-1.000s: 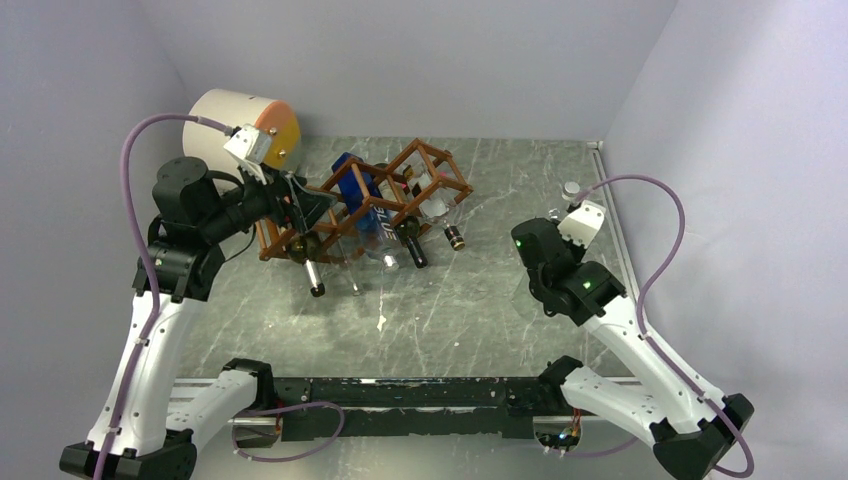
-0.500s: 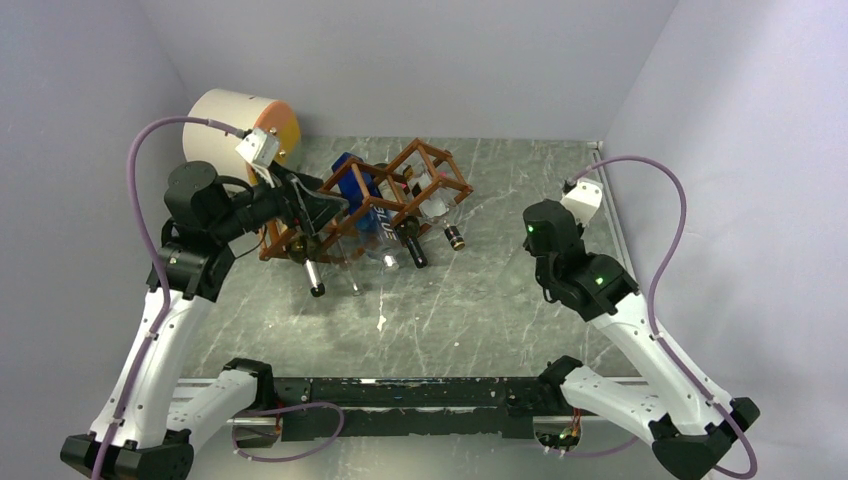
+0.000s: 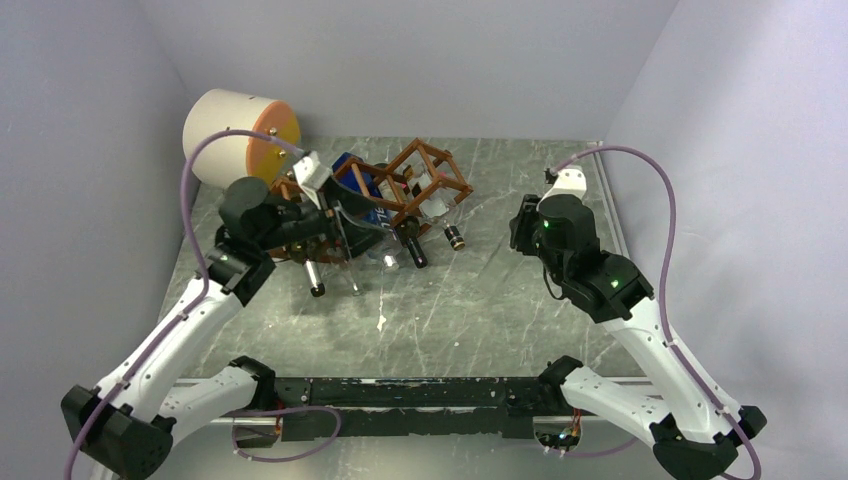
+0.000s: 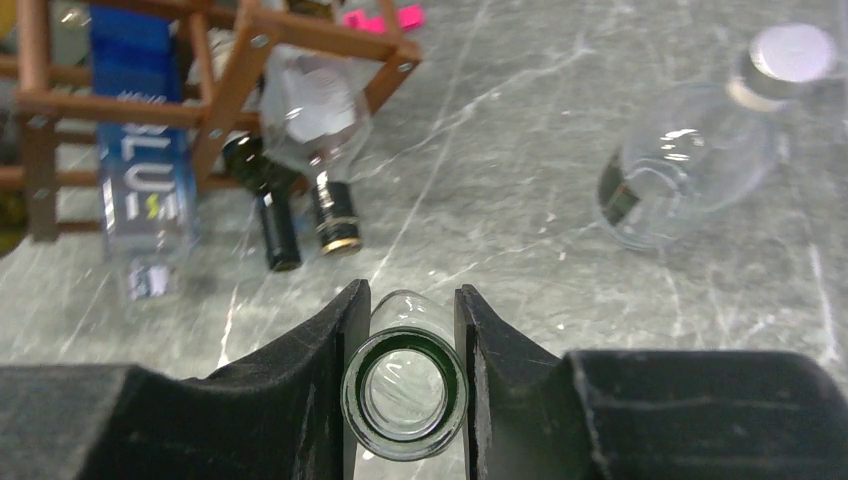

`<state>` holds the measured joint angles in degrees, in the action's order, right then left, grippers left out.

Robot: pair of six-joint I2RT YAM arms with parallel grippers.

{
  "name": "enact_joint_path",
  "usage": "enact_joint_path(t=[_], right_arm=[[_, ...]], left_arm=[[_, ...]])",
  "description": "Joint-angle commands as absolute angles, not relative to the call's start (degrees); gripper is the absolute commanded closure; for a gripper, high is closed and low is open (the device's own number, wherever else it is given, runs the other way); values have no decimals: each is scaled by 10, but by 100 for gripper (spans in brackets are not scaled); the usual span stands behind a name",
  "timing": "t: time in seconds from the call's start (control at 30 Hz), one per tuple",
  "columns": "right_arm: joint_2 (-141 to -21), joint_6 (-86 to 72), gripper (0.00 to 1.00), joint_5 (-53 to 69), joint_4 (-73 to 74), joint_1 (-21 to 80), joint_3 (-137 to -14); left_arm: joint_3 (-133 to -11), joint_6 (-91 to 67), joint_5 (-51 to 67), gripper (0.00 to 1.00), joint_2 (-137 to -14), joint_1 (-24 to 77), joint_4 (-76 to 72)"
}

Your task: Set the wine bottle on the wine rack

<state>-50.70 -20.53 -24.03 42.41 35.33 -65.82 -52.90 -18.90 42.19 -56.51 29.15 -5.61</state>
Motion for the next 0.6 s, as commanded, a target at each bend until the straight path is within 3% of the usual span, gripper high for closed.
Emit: enact_joint_path(t=[0.0, 0.23, 0.57], right_arm=[[-497, -167, 100, -103, 404, 352, -688], [-502, -159, 100, 4, 384, 352, -694], [-506, -176, 100, 109, 327, 352, -694]], left_arm=[[-507, -155, 397, 11, -588, 365, -162], [-488, -108, 318, 9, -650, 459, -169], [-446, -90, 310, 3, -704, 514, -218]])
